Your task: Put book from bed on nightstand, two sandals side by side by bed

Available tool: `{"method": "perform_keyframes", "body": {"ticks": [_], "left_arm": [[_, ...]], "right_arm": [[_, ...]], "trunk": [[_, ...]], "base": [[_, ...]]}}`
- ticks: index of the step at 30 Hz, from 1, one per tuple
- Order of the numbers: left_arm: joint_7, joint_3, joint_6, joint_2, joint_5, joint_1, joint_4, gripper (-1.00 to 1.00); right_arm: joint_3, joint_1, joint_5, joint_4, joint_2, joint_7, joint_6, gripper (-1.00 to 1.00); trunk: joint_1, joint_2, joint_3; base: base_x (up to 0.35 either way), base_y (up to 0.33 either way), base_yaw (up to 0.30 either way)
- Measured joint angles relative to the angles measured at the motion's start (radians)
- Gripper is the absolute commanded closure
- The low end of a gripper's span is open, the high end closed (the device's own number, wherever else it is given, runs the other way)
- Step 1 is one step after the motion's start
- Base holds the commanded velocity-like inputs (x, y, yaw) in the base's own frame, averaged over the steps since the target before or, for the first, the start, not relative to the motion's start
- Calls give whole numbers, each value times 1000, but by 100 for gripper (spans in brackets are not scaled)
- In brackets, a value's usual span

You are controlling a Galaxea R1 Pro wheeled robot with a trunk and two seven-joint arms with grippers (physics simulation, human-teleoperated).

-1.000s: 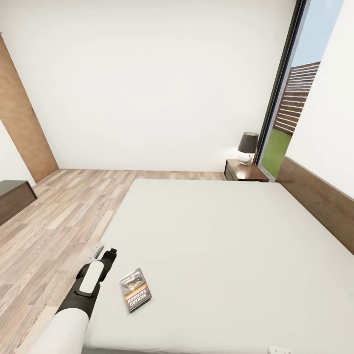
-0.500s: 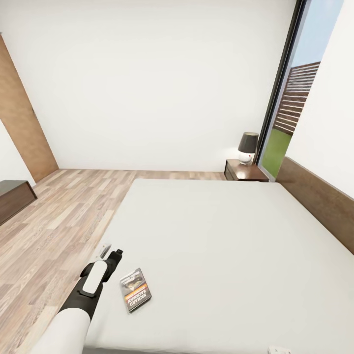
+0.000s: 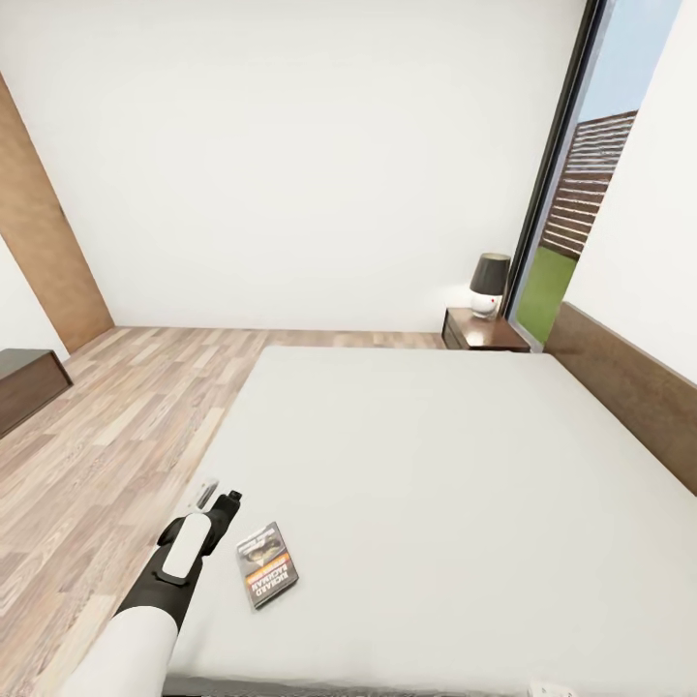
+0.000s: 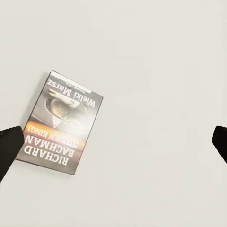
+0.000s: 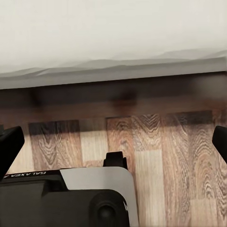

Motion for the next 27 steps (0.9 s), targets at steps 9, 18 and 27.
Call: {"method": "perform_keyframes", "body": {"ticks": [9, 18, 27], "left_arm": [[-1, 0, 0, -1, 0, 0, 0, -100], [-2, 0, 0, -1, 0, 0, 0, -100], [-2, 0, 0, -1, 0, 0, 0, -100]], "right_arm": [[0, 0, 0, 0, 0, 0, 0, -100], [0, 0, 0, 0, 0, 0, 0, -100], [0, 0, 0, 0, 0, 0, 0, -100]], "trunk": [[0, 0, -14], [0, 0, -28], [0, 0, -42]], "base": [[0, 0, 0], [0, 0, 0], [0, 0, 0]]}}
